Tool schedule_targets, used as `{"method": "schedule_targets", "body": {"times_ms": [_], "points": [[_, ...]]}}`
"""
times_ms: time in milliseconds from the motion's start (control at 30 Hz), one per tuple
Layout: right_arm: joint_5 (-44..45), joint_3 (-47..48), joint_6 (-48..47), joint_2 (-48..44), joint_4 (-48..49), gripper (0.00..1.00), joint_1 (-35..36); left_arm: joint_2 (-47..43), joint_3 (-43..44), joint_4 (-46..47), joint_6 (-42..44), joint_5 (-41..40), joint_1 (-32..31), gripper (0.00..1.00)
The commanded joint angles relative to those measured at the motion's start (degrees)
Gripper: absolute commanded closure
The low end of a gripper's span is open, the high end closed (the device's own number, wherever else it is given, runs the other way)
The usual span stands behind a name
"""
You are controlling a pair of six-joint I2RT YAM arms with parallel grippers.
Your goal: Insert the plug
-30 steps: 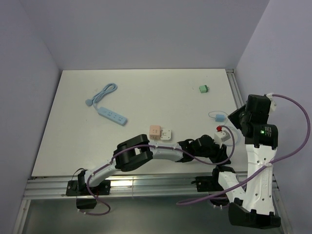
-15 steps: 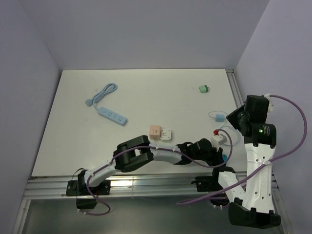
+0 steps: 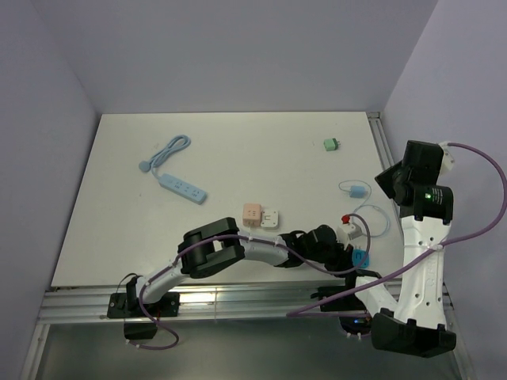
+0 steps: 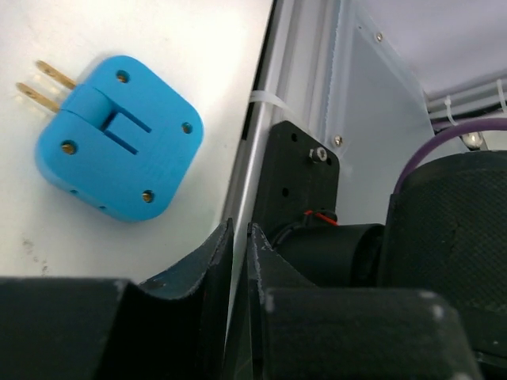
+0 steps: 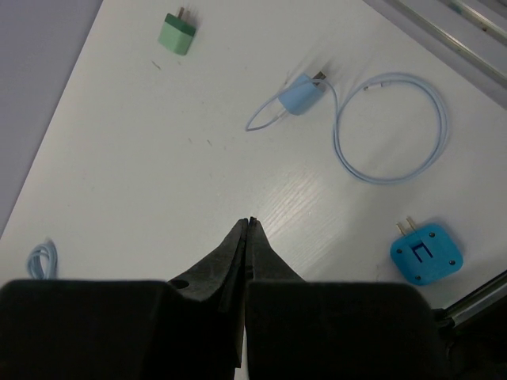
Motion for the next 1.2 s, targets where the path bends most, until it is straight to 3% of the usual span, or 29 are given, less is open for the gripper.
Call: {"method": "schedule_targets", "body": {"times_ms": [0,300,600,1067,1167], "points": [[1.4,3.0,0.1,-0.4,1.0,1.0,-0.6,-0.1,3.5,-0.7,0.7,3.7,0.0,0.84],[0.1,0.9,1.1,-1.1,2.3,1.0,-1.2,6.7,12.8,-12.5,-1.3,2.3,0.7,0.95],[0.8,0.1,1.1,-1.4,3.0,1.0,-1.5,11.5,18.9,-23.2,-2.7,-0.3,3.7,0.97],[-1.4,-4.0,0.2,-0.9,5.7,1.0,-1.8,10.9,15.8,-25.0,-4.3,-5.9,11.2,0.97],[-2.0,-4.8,-0.1,-0.2,6.2,1.0,-1.8,7.8,11.1,-22.7,-4.7,-7.5,13.1,0.98]]}}
